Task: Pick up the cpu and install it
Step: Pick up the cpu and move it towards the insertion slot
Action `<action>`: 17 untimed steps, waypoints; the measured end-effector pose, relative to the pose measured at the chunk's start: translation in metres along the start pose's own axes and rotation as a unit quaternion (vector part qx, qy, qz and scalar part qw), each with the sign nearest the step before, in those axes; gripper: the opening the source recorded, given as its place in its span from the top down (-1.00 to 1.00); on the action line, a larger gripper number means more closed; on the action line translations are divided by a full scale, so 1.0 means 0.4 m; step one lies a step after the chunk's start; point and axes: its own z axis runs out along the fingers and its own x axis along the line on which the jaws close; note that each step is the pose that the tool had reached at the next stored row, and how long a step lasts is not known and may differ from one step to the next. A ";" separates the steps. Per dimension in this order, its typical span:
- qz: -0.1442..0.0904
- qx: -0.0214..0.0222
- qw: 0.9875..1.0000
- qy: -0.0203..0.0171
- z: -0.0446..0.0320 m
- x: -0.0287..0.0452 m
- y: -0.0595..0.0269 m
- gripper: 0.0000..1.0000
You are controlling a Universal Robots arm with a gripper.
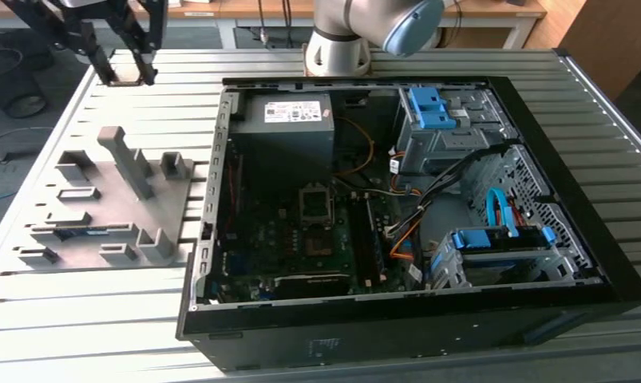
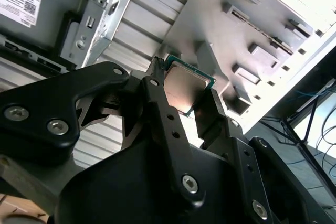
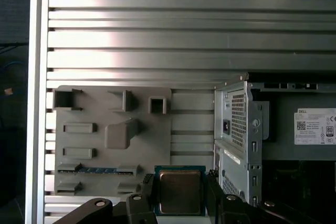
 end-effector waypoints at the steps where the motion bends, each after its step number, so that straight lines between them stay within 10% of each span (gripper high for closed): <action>1: 0.000 0.000 1.000 0.000 0.000 -0.010 0.000 0.05; 17: 0.000 0.000 1.000 0.000 0.004 -0.159 0.001 0.05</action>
